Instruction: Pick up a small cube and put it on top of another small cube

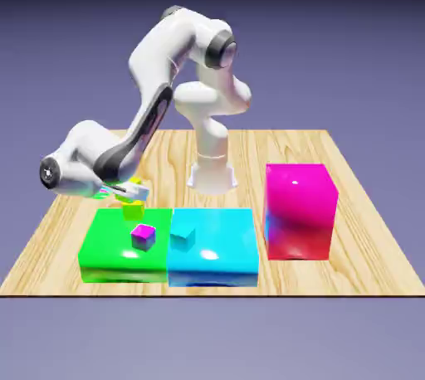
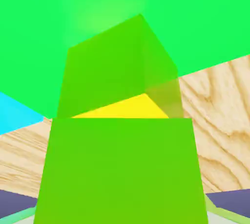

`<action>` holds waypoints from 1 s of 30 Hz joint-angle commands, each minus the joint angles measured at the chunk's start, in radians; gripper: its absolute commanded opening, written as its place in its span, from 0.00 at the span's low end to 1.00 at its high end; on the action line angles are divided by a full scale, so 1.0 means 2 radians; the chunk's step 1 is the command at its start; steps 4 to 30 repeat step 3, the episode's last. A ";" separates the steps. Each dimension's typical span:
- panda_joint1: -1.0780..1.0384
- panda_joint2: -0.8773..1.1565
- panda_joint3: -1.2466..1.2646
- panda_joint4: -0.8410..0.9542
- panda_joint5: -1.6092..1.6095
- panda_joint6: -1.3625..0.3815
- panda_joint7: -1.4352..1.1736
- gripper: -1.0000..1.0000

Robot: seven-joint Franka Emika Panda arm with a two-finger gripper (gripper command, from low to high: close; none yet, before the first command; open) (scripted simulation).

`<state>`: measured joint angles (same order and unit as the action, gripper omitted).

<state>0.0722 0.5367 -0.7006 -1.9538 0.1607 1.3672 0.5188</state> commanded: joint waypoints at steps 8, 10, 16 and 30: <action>-0.007 0.007 0.000 0.036 -0.001 -0.029 -0.002 1.00; -0.007 0.007 0.000 0.036 -0.001 -0.029 -0.002 1.00; -0.007 0.007 0.000 0.036 -0.001 -0.029 -0.002 1.00; -0.007 0.007 0.000 0.036 -0.001 -0.029 -0.002 1.00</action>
